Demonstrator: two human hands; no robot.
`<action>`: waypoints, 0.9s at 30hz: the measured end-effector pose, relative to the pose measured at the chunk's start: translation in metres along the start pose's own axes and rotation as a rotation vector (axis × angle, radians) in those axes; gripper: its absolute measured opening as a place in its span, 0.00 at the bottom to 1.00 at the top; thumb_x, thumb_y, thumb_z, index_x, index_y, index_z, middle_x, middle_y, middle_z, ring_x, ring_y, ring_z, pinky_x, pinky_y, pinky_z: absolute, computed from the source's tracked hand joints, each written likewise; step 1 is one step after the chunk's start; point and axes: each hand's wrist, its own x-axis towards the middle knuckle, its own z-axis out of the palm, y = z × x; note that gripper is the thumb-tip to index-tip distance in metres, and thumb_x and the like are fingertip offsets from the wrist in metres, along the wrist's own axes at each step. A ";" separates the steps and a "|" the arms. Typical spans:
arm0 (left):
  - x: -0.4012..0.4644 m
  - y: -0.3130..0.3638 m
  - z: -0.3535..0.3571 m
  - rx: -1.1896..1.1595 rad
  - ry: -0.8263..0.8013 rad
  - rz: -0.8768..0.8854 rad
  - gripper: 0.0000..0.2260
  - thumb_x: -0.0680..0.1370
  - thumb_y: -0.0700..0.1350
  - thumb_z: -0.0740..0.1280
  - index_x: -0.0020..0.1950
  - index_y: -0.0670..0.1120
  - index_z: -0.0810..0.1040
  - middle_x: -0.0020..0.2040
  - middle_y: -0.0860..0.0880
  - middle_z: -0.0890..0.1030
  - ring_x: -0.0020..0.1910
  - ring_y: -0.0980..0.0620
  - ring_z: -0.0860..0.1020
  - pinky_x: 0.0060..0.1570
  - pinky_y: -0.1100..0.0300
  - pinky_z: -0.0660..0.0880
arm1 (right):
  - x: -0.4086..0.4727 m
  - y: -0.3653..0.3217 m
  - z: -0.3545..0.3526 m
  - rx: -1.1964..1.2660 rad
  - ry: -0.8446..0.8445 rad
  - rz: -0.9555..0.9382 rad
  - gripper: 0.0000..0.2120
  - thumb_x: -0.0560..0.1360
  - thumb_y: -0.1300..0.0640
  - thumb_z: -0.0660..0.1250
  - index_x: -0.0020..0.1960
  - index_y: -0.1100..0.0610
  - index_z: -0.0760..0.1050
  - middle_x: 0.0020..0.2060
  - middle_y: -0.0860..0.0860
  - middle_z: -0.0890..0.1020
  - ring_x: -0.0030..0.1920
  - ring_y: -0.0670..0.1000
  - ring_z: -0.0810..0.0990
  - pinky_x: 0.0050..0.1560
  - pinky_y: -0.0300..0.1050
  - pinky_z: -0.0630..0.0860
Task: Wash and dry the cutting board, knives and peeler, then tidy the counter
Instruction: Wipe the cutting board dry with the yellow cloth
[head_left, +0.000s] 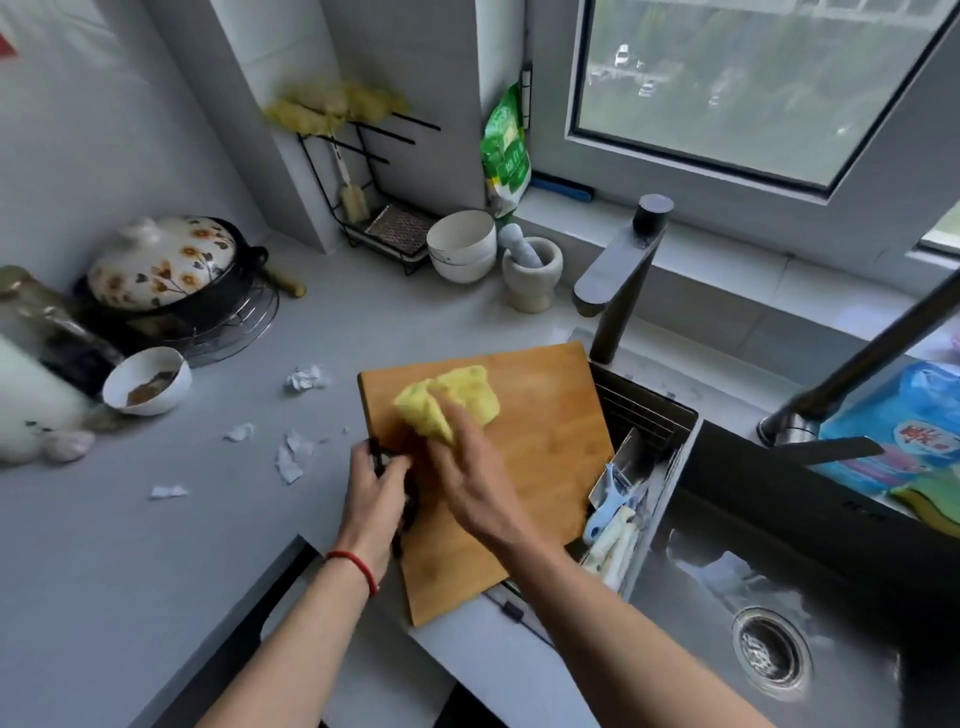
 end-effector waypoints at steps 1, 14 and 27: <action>0.003 -0.005 -0.003 -0.134 -0.075 -0.036 0.16 0.82 0.38 0.63 0.68 0.53 0.74 0.60 0.45 0.83 0.57 0.43 0.82 0.54 0.46 0.80 | 0.001 0.005 0.022 -0.140 -0.067 -0.062 0.26 0.84 0.53 0.58 0.80 0.41 0.58 0.81 0.46 0.60 0.82 0.54 0.52 0.79 0.62 0.48; 0.028 -0.011 -0.015 -0.187 -0.191 -0.177 0.27 0.67 0.18 0.52 0.55 0.41 0.77 0.41 0.40 0.73 0.35 0.44 0.69 0.33 0.56 0.62 | 0.085 0.119 -0.077 -0.216 0.321 0.271 0.29 0.82 0.66 0.58 0.81 0.54 0.59 0.80 0.57 0.60 0.81 0.59 0.55 0.80 0.57 0.53; -0.003 0.031 -0.087 -0.266 -0.013 -0.093 0.28 0.58 0.20 0.53 0.52 0.39 0.73 0.39 0.42 0.65 0.33 0.46 0.62 0.31 0.56 0.59 | 0.098 0.054 -0.045 -0.229 0.077 -0.091 0.30 0.82 0.67 0.56 0.81 0.50 0.59 0.82 0.52 0.57 0.82 0.55 0.50 0.81 0.57 0.51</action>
